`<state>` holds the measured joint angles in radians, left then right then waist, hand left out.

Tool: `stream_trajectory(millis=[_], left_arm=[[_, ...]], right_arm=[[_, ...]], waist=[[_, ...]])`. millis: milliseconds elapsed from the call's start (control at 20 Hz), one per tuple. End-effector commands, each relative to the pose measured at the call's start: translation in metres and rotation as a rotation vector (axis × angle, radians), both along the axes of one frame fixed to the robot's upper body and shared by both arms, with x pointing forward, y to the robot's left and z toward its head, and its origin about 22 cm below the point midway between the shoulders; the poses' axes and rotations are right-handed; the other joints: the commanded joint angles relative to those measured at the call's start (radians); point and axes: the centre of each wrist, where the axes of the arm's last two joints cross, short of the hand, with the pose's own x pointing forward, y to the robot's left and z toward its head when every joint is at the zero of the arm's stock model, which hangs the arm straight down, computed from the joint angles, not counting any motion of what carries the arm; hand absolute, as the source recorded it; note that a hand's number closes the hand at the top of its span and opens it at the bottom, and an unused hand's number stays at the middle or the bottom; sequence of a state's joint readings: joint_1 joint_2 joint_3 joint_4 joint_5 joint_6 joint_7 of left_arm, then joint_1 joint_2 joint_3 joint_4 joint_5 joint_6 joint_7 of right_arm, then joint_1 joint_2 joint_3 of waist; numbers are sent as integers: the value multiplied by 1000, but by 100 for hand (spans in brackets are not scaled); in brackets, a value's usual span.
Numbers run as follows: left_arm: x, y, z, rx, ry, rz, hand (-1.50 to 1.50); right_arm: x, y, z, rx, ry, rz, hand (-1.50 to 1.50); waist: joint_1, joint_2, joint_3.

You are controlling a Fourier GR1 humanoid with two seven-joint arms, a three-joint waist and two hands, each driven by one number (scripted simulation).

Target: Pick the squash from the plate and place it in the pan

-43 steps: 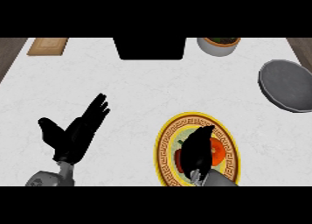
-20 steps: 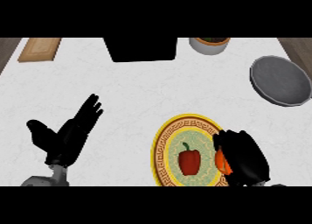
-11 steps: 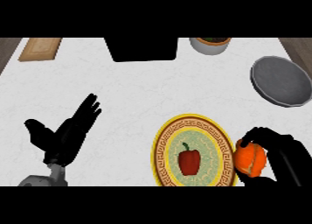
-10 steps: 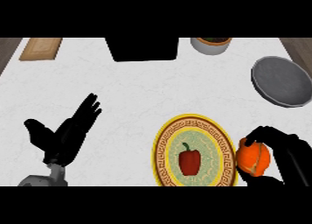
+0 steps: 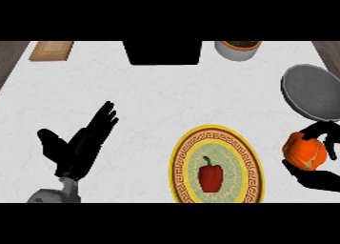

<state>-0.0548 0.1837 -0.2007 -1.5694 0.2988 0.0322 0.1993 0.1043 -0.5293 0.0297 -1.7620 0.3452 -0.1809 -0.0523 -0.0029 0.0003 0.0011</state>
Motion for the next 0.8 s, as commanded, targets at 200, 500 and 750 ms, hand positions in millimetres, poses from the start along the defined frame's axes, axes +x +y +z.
stream_trajectory(millis=[200,500,750], left_arm=[[8,-1,2,-9,13,-12,0],[8,3,6,0,-8,-30,0],[5,-22,-5,-8,-11,-46,0]], right_arm=[[64,-52,-16,-108,-55,-87,150],[110,-72,-33,-113,-177,-233,150],[129,-84,-47,-42,-237,-357,150]], waist=[[12,2,-1],[32,8,1],[44,16,3]])
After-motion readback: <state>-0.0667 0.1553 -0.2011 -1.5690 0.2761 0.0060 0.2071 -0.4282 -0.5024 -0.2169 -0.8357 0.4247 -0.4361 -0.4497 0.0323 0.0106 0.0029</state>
